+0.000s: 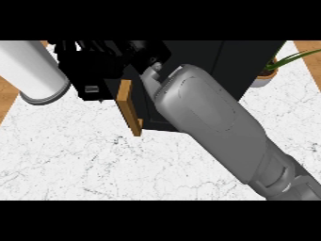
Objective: Pick up the wine, place it into the cabinet and close the cabinet
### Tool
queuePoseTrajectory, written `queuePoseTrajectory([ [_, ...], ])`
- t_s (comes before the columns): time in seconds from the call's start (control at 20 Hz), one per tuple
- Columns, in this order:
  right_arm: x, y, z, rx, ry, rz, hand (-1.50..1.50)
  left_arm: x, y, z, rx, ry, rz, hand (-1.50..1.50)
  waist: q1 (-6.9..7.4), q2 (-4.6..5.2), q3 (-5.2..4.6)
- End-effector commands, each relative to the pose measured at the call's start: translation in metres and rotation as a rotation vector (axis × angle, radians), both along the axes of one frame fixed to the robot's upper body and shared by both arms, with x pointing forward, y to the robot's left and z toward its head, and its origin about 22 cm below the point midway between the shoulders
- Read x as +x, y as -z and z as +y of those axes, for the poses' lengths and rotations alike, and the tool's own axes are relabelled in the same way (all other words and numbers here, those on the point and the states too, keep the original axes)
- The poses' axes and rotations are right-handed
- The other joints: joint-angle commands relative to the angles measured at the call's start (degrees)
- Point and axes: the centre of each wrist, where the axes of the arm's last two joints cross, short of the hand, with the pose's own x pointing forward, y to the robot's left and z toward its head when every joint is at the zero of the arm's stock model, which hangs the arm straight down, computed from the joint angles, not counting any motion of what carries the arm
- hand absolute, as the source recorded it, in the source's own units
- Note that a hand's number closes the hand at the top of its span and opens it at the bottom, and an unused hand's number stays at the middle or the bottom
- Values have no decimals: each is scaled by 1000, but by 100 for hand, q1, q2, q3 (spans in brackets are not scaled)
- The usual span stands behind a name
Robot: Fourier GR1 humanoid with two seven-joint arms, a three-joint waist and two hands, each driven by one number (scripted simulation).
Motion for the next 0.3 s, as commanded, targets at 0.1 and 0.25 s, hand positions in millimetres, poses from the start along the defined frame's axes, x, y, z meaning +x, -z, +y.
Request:
queuePoseTrajectory([
  [0.1, 47, 13, -39, -71, 203, 28, 150, 4, 2, 0, 4, 11, 6, -150, -2, 294, 31],
  [0.25, 50, 31, -52, -75, 196, 29, 150, 5, 4, 7, -12, 9, 8, -150, 0, 295, 31],
])
